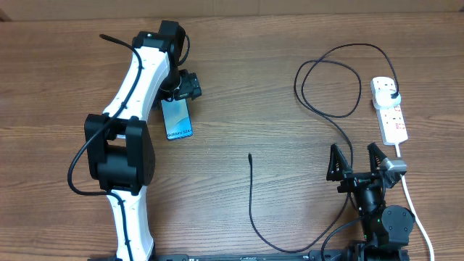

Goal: Plug charger to phone and switch on socket
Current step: 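Lower the left gripper and close it on the phone's sides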

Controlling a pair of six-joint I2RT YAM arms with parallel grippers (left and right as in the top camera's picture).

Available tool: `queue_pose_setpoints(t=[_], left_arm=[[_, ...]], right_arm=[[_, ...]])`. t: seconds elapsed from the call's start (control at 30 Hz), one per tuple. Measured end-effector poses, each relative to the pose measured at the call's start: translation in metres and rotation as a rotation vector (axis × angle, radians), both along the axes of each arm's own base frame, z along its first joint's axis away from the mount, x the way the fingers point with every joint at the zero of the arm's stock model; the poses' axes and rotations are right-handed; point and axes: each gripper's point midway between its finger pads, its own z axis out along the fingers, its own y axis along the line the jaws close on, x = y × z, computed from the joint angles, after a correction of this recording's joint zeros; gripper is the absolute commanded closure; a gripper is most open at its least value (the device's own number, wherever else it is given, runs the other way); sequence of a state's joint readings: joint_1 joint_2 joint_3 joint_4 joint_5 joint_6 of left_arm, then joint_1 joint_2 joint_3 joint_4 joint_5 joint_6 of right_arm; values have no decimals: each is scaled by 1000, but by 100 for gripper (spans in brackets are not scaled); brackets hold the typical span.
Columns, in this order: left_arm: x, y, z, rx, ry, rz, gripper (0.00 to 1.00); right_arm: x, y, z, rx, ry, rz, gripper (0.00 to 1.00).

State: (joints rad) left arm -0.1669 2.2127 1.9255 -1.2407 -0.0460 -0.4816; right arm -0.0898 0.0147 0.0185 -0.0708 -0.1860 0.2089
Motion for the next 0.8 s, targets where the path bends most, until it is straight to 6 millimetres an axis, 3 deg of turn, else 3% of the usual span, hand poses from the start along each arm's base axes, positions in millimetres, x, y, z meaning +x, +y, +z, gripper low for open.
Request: queue_pose_setpoints(t=[0.33,0.8], left_arm=[[-4,0,-23,-31,12,-22,0],[-2,16,-24,-95,18,-10,0]], right_arm=[[0,0,0,0,0,0,0],[0,0,0,0,0,0,0]])
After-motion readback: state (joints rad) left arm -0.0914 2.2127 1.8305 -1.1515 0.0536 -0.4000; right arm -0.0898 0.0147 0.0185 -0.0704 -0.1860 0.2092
